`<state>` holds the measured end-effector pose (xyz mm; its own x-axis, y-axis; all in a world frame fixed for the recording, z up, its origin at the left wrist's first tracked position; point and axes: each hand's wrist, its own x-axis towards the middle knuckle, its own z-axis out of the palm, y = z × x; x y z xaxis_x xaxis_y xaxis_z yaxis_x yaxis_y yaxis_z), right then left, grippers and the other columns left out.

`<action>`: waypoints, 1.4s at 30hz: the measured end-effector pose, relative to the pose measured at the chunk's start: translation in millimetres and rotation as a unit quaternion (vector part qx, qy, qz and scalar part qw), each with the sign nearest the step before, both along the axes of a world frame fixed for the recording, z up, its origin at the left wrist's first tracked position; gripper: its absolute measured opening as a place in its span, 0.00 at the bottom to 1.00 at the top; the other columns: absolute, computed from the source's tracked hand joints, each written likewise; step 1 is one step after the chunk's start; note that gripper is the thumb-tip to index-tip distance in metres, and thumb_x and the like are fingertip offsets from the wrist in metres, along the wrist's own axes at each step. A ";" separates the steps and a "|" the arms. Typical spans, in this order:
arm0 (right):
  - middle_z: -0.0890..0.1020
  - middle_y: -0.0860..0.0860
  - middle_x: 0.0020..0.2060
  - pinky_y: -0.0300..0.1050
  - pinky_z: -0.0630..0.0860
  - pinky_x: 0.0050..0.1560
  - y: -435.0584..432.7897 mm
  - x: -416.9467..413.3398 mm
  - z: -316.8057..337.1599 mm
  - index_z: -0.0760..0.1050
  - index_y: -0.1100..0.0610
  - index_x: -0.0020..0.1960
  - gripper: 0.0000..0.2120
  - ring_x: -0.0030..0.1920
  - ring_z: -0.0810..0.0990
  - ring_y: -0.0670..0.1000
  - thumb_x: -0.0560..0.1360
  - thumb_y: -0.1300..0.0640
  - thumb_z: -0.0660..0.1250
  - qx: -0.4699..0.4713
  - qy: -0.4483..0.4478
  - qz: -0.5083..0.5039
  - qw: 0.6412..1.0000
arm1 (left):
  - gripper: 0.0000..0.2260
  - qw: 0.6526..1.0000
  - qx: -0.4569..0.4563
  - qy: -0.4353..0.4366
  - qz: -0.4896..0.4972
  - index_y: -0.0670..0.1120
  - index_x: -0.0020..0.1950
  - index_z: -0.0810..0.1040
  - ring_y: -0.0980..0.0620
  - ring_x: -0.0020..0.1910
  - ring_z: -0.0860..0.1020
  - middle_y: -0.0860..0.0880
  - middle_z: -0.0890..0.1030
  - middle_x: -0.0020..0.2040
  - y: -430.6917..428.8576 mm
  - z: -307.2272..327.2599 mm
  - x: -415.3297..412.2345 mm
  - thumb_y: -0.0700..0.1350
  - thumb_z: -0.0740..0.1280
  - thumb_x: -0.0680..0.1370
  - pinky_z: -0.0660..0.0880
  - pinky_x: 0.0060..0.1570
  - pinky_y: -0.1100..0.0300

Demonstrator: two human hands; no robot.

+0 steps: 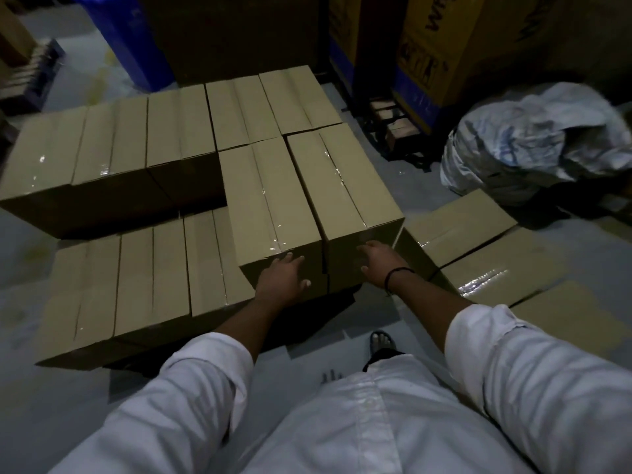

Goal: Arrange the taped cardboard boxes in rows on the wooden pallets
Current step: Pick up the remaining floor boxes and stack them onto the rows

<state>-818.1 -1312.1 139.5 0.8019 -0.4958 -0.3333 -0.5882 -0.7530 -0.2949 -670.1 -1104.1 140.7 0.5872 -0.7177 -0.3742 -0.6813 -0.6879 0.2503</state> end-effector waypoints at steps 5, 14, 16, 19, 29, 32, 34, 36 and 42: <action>0.67 0.55 0.76 0.56 0.69 0.72 -41.2 -2.7 -4.5 0.66 0.53 0.78 0.28 0.73 0.68 0.59 0.79 0.60 0.68 -0.010 0.007 -0.001 1.000 | 0.30 1.000 -0.008 -0.030 0.002 0.50 0.80 0.66 0.43 0.71 0.73 0.45 0.73 0.75 -40.0 -7.4 5.8 0.55 0.70 0.80 0.75 0.64 0.48; 0.72 0.58 0.71 0.57 0.73 0.67 -153.1 24.2 -33.9 0.68 0.56 0.76 0.26 0.67 0.72 0.62 0.79 0.58 0.68 -0.028 0.032 0.036 0.998 | 0.32 0.997 0.048 -0.057 0.033 0.48 0.80 0.64 0.37 0.78 0.62 0.42 0.56 0.83 -122.3 -43.9 30.2 0.52 0.72 0.79 0.72 0.69 0.41; 0.71 0.58 0.72 0.58 0.73 0.67 -175.6 33.7 -42.8 0.66 0.55 0.77 0.27 0.68 0.71 0.62 0.80 0.58 0.67 -0.038 0.047 0.053 0.997 | 0.34 0.996 0.053 -0.061 0.042 0.47 0.81 0.62 0.37 0.80 0.59 0.42 0.53 0.84 -136.4 -55.6 35.9 0.52 0.73 0.79 0.71 0.70 0.41; 0.69 0.59 0.73 0.59 0.72 0.68 -202.8 47.9 -57.7 0.66 0.55 0.77 0.26 0.70 0.69 0.63 0.80 0.58 0.66 -0.052 0.060 0.071 0.994 | 0.37 0.995 0.053 -0.063 0.055 0.47 0.82 0.60 0.37 0.80 0.57 0.42 0.54 0.84 -153.9 -70.1 43.5 0.53 0.73 0.78 0.69 0.72 0.42; 0.64 0.61 0.73 0.55 0.78 0.59 -241.0 73.2 -98.3 0.68 0.52 0.71 0.22 0.63 0.74 0.64 0.79 0.64 0.63 -0.048 0.068 0.148 0.985 | 0.37 0.990 0.076 -0.054 0.108 0.45 0.78 0.63 0.36 0.73 0.66 0.45 0.61 0.80 -184.5 -106.9 56.8 0.54 0.76 0.75 0.77 0.61 0.41; 0.64 0.61 0.73 0.58 0.79 0.60 -245.6 78.0 -96.9 0.70 0.53 0.71 0.22 0.62 0.75 0.64 0.79 0.66 0.63 -0.058 0.064 0.187 0.979 | 0.34 0.988 0.085 -0.068 0.113 0.44 0.76 0.64 0.36 0.70 0.70 0.45 0.65 0.78 -190.9 -106.2 58.1 0.52 0.75 0.76 0.77 0.57 0.42; 0.65 0.60 0.72 0.57 0.78 0.61 -247.1 81.8 -94.2 0.72 0.54 0.69 0.21 0.62 0.75 0.64 0.78 0.68 0.63 -0.058 0.065 0.209 0.974 | 0.31 0.987 0.088 -0.074 0.112 0.44 0.75 0.66 0.37 0.67 0.73 0.43 0.69 0.75 -193.3 -104.3 60.4 0.50 0.74 0.77 0.78 0.55 0.43; 0.65 0.60 0.73 0.56 0.77 0.62 -248.0 86.0 -91.2 0.73 0.55 0.68 0.21 0.63 0.74 0.64 0.78 0.69 0.63 -0.056 0.062 0.217 0.972 | 0.30 0.987 0.094 -0.079 0.108 0.45 0.76 0.66 0.39 0.65 0.75 0.42 0.71 0.73 -194.6 -101.3 63.1 0.49 0.73 0.78 0.78 0.55 0.45; 0.65 0.59 0.74 0.54 0.77 0.63 -254.2 87.6 -94.2 0.73 0.54 0.70 0.21 0.64 0.74 0.63 0.79 0.66 0.65 -0.042 0.059 0.235 0.969 | 0.30 0.985 0.105 -0.086 0.108 0.46 0.79 0.63 0.39 0.65 0.74 0.42 0.69 0.75 -197.0 -99.5 60.5 0.48 0.71 0.79 0.78 0.54 0.46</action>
<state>-730.5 -1566.3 45.3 0.9044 -0.1141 -0.4112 -0.1999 -0.9646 -0.1721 -609.6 -1301.1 41.2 0.7850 -0.4864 -0.3836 -0.5332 -0.8458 -0.0188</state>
